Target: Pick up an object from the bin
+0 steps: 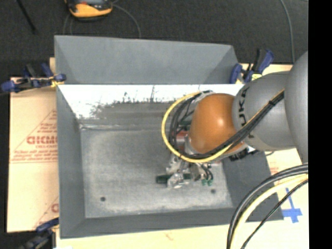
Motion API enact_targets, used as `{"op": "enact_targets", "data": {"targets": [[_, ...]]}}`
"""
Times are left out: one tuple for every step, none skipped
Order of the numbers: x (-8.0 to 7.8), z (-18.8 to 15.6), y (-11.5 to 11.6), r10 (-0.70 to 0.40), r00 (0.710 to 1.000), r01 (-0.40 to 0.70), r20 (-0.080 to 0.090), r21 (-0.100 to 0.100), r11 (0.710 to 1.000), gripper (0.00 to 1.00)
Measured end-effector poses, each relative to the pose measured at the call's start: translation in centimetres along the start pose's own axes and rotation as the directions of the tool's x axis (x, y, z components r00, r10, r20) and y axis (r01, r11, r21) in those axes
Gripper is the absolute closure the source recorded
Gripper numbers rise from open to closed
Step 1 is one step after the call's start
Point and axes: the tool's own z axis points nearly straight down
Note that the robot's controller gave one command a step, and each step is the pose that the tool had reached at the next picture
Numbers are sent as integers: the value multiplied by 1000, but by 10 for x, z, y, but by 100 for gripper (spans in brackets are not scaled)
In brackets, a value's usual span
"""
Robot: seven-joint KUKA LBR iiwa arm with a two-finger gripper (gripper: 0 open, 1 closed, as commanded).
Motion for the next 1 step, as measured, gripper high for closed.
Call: {"op": "enact_targets", "data": {"targets": [[13,-145,7,-45,999,45,6,0,999,100]]}}
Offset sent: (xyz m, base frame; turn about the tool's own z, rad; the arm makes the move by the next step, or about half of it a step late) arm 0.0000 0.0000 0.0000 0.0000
